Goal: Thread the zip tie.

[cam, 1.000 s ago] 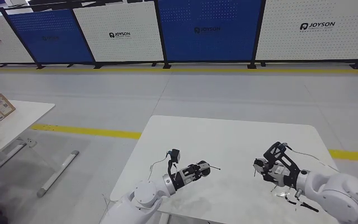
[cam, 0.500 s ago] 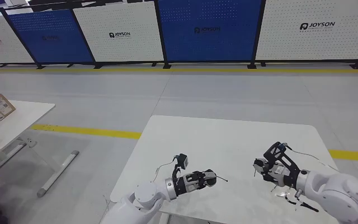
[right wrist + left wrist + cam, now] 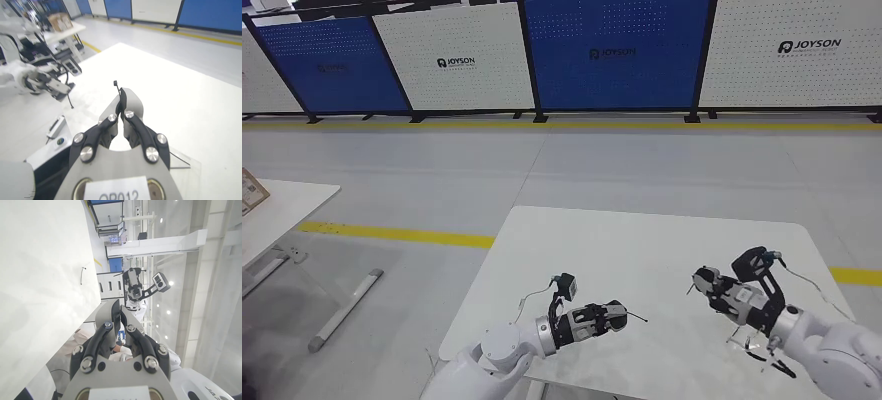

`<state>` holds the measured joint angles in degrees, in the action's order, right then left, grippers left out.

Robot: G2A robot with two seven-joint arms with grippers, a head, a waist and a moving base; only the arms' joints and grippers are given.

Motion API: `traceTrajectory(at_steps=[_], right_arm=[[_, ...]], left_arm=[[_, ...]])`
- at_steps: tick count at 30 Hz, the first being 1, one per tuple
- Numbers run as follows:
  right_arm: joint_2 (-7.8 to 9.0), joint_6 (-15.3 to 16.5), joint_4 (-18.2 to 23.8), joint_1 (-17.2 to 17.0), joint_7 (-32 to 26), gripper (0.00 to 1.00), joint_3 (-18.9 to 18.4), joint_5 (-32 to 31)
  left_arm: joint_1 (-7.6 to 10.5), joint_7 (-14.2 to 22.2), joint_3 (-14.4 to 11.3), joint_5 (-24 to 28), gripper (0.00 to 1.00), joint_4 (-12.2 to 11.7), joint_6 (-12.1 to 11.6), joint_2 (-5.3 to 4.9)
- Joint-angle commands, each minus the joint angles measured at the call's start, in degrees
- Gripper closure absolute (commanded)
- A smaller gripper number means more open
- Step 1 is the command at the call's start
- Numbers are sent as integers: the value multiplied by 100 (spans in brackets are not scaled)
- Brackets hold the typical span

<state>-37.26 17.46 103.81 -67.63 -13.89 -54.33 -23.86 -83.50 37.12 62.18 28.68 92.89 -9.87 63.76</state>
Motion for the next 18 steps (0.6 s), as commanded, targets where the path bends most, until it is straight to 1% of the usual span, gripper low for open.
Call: traceTrajectory(at_steps=[1,2,3,5,7,8,10,11,18], right_arm=[[-15,-218,30,-154,337,100,-61,-90],[-27,-299,86,-214,384,100,-50,-150],[-27,-299,86,-214,384,100,-50,-150],[-27,-299,86,-214,384,100,-50,-150],[-27,-299,86,-214,384,100,-50,-150],[-27,-299,86,-214,384,100,-50,-150],[-27,-299,86,-214,384,100,-50,-150],[-27,-299,86,-214,384,100,-50,-150],[-30,-304,101,-217,402,100,-55,-150]], left_arm=[[0,0,0,0,100,0,0,0],[0,0,0,0,100,0,0,0],[0,0,0,0,100,0,0,0],[41,-260,-43,-256,100,93,6,9],[52,-897,-86,-917,100,252,-63,20],[27,-1420,-147,-1390,100,378,-62,35],[-10,-1979,-284,-1826,100,528,30,68],[-14,-2025,-310,-1859,100,544,56,74],[-14,-2025,-310,-1859,100,544,56,74]])
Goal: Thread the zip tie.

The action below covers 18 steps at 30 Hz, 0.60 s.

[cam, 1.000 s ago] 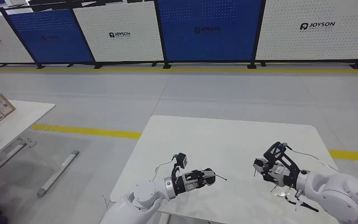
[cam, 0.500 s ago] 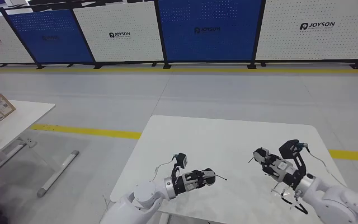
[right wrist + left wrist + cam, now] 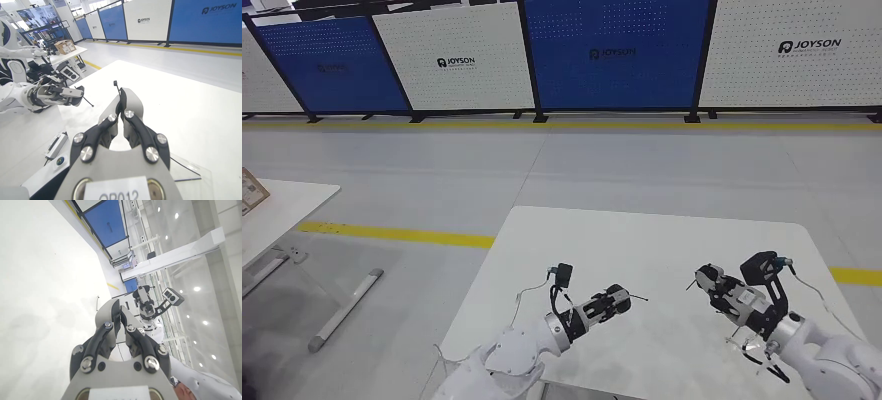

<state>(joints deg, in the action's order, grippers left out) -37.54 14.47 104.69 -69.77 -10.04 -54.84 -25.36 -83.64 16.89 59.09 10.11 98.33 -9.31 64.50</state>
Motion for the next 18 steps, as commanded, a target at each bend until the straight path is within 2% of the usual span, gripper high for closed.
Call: traceTrajectory(at_steps=[1,4,10,14,18], right_arm=[[-13,-31,58,-20,86,100,-30,-25],[-46,-171,120,-165,417,100,-98,-228],[-151,-104,14,-369,628,100,-19,-334],[-310,-69,-115,-251,771,100,217,-299],[-310,-69,-115,-251,771,100,217,-299]], left_arm=[[0,-3,0,-1,100,0,0,0],[0,-3,0,-1,100,0,0,0],[0,-3,0,-1,100,0,0,0],[0,-3,0,-1,100,0,0,0],[0,-3,0,-1,100,0,0,0]])
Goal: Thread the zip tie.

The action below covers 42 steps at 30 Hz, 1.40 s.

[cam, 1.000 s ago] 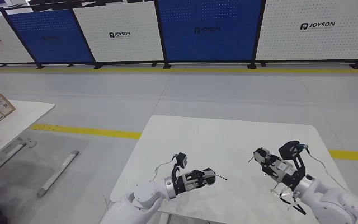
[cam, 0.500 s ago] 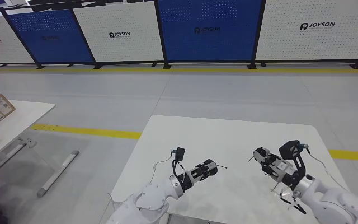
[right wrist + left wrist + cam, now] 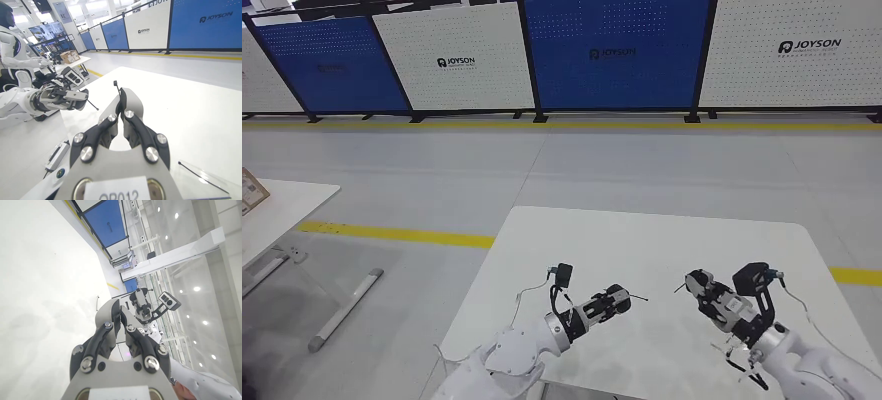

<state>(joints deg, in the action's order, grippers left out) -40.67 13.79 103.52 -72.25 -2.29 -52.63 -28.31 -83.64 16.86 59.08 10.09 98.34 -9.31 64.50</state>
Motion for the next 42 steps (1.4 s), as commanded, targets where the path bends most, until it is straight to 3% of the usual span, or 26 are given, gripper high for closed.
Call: traceTrajectory(at_steps=[1,11,17,20,24,31,42], right_arm=[[3,0,2,-3,-4,100,-4,-4],[-1,5,10,-11,16,100,-7,26],[-178,-134,-39,-268,757,100,60,757],[-275,-19,-186,-245,751,100,143,1040],[-285,-15,-199,-241,740,100,152,1060],[-285,-15,-199,-241,740,100,152,1060],[-361,57,-121,-289,642,100,165,962]], left_arm=[[0,0,0,0,100,0,0,0],[0,0,0,0,100,0,0,0],[0,0,0,0,100,0,0,0],[0,0,0,0,100,0,0,0],[0,0,0,0,100,0,0,0],[23,-603,-272,-364,100,-19,-84,80],[25,-630,-286,-375,100,-23,-94,84]])
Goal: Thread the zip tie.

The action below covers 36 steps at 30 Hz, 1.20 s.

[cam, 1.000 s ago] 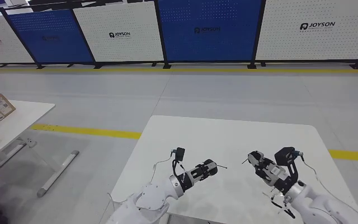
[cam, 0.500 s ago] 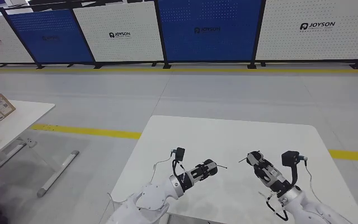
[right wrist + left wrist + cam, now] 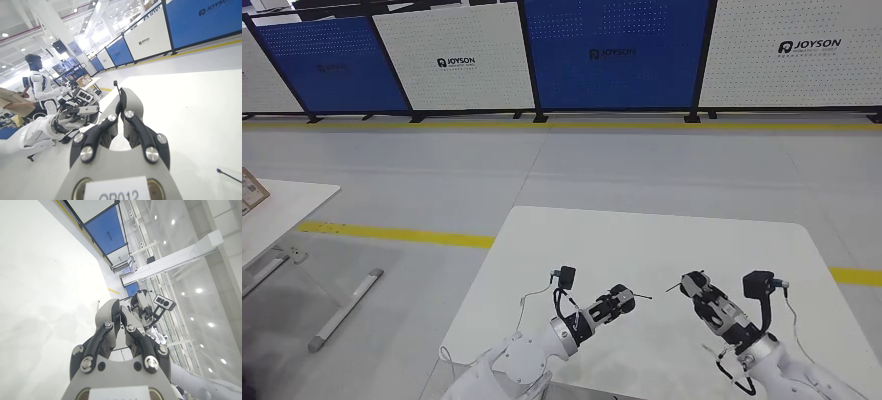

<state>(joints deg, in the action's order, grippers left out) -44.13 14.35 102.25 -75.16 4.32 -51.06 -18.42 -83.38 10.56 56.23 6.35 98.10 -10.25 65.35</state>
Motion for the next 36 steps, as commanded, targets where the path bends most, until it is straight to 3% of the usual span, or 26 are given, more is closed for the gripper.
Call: traceTrajectory(at_steps=[1,5,11,17,24,29,36], right_arm=[[-36,-2,30,8,-63,100,38,-73],[-127,-41,21,93,-268,100,128,-124],[-127,-41,21,93,-268,100,128,-124],[-127,-41,21,93,-268,100,128,-124],[-127,-41,21,93,-268,100,128,-124],[-213,-341,-4,30,-212,100,82,-112],[-256,-339,-24,70,-353,100,121,-66]], left_arm=[[0,0,0,0,100,0,0,0],[0,0,0,0,100,0,0,0],[0,0,0,0,100,0,0,0],[8,-596,-88,-412,100,40,42,50],[3,-597,-108,-418,100,37,47,54],[3,-597,-108,-418,100,37,47,54],[3,-597,-108,-418,100,37,47,54]])
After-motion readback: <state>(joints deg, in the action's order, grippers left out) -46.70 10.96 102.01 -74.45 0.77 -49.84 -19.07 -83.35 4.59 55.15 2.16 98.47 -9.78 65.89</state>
